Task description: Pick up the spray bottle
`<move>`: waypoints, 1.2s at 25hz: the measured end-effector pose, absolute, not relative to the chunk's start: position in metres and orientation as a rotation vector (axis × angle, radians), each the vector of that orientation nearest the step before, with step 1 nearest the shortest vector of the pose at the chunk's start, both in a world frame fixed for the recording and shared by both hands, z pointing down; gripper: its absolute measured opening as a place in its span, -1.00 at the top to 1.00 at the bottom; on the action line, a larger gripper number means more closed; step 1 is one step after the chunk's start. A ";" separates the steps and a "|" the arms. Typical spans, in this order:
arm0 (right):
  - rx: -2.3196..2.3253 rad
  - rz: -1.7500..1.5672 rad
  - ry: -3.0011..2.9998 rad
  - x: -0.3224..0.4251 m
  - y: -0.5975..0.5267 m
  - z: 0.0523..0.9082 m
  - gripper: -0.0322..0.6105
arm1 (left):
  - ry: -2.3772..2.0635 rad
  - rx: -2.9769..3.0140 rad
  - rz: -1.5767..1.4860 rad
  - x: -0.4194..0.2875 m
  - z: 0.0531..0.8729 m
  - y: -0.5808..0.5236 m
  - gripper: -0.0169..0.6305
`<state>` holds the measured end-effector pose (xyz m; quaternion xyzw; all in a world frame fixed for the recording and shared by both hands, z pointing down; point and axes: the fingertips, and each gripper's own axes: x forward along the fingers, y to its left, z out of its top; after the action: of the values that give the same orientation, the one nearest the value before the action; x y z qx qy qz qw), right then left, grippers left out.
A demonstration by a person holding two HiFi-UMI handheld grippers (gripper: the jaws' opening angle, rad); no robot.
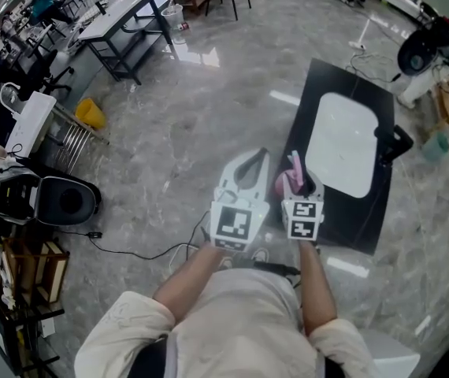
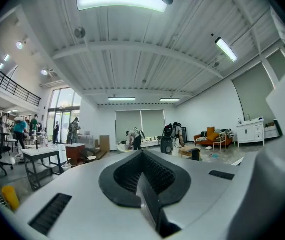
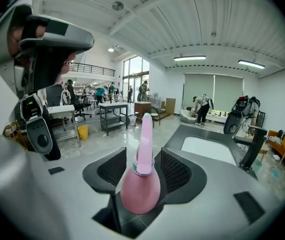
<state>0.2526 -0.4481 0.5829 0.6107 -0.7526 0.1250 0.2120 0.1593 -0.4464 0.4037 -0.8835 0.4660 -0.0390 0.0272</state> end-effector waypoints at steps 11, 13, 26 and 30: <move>1.712 0.364 -2.067 0.252 -0.452 0.598 0.33 | 1.472 -2.717 -0.162 0.151 0.412 -0.448 0.94; 1.722 0.371 -2.072 0.253 -0.451 0.597 0.38 | 1.473 -2.719 -0.167 0.151 0.413 -0.448 0.94; 1.769 0.356 -2.112 0.251 -0.453 0.587 0.44 | 1.470 -2.716 -0.169 0.145 0.412 -0.448 0.94; 1.798 0.345 -2.109 0.255 -0.453 0.579 0.44 | 1.471 -2.714 -0.159 0.143 0.412 -0.448 0.94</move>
<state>0.2554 -0.4527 0.5787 0.6341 -0.7436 0.1217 0.1735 0.1431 -0.4480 0.4115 -0.8777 0.4758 -0.0514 0.0254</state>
